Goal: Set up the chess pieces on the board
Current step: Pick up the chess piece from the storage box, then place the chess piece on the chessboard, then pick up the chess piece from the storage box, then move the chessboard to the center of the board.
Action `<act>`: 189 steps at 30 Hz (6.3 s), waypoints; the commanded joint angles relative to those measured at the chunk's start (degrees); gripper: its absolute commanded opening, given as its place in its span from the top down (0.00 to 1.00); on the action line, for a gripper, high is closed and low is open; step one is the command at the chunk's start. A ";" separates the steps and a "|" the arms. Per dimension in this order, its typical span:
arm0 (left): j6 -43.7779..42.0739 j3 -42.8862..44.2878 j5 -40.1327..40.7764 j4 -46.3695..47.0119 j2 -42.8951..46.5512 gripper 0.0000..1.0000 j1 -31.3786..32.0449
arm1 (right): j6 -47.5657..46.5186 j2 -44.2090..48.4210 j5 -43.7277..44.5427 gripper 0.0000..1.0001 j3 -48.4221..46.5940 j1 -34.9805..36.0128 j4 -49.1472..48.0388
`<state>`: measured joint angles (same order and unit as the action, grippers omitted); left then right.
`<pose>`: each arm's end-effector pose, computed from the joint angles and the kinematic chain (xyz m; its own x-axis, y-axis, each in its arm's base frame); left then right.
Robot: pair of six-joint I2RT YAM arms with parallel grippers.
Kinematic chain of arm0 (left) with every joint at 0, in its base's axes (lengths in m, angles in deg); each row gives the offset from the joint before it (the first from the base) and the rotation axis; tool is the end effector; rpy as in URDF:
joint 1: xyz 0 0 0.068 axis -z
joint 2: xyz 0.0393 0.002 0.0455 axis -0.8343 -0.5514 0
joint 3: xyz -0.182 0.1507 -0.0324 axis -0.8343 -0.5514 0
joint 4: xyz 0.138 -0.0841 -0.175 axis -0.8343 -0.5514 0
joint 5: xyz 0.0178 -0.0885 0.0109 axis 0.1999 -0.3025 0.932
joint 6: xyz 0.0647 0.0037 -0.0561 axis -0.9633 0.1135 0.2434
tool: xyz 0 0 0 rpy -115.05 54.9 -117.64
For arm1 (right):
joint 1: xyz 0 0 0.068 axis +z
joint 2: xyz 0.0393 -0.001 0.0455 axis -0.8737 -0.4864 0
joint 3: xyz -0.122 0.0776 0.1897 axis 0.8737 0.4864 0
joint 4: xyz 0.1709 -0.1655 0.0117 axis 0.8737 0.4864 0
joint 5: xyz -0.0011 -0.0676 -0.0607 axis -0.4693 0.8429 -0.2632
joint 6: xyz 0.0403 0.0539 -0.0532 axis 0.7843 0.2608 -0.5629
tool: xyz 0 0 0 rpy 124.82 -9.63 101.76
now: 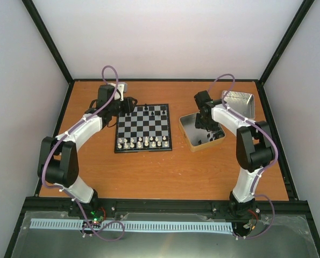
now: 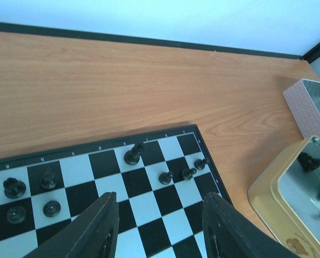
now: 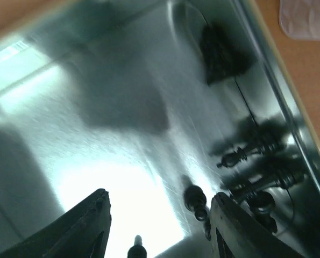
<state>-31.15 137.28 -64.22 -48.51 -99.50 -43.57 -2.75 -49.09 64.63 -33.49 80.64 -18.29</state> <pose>0.3581 -0.1044 0.2155 -0.6268 -0.1503 -0.7645 0.2735 0.8763 -0.3965 0.3324 0.1049 0.1427 -0.9237 0.1510 -0.3522 0.1647 0.9863 -0.0090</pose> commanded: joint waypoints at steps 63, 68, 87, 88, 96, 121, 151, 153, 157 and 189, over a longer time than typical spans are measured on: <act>13.85 -10.96 -3.71 -12.87 -0.78 0.53 -13.56 | -16.72 -40.32 -10.99 0.91 -63.30 20.68 5.23; 13.05 -10.89 -4.07 -13.65 -0.95 0.53 -13.54 | -17.22 -42.16 -11.03 0.90 -63.76 20.77 4.60; 12.58 -11.91 -4.86 -13.30 -0.41 0.54 -13.50 | -17.53 -47.75 -9.70 0.86 -66.36 20.35 2.22; 12.52 -11.91 -4.99 -13.29 -0.48 0.54 -13.58 | -17.57 -47.84 -9.82 0.86 -66.50 20.33 2.00; 12.39 -11.66 -5.20 -13.13 -0.80 0.53 -13.52 | -17.37 -47.45 -10.40 0.76 -67.34 20.09 1.83; 8.19 -10.31 -4.34 -9.59 0.76 0.52 -13.51 | -2.16 -5.35 3.16 0.64 -21.84 7.70 2.22; 7.14 -7.38 -5.62 -9.37 -0.83 0.52 -13.51 | 26.69 -11.03 17.80 0.63 -0.64 -1.89 0.95; 7.03 -7.43 -5.36 -9.39 -0.52 0.52 -13.57 | 27.75 -11.22 17.81 0.65 -0.15 -2.06 0.97; 7.11 -7.36 -5.29 -9.18 -0.43 0.51 -13.52 | 28.86 -11.45 16.77 0.72 1.39 -2.67 -0.37; 22.21 1.12 -51.23 9.60 0.26 0.28 -8.22 | -17.62 -2.32 -62.21 0.97 -12.92 8.45 -28.19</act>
<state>-16.71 135.94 -104.62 -46.08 -98.25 -53.21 -13.17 -48.28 11.41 -41.05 86.02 -43.54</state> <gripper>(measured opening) 0.709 0.076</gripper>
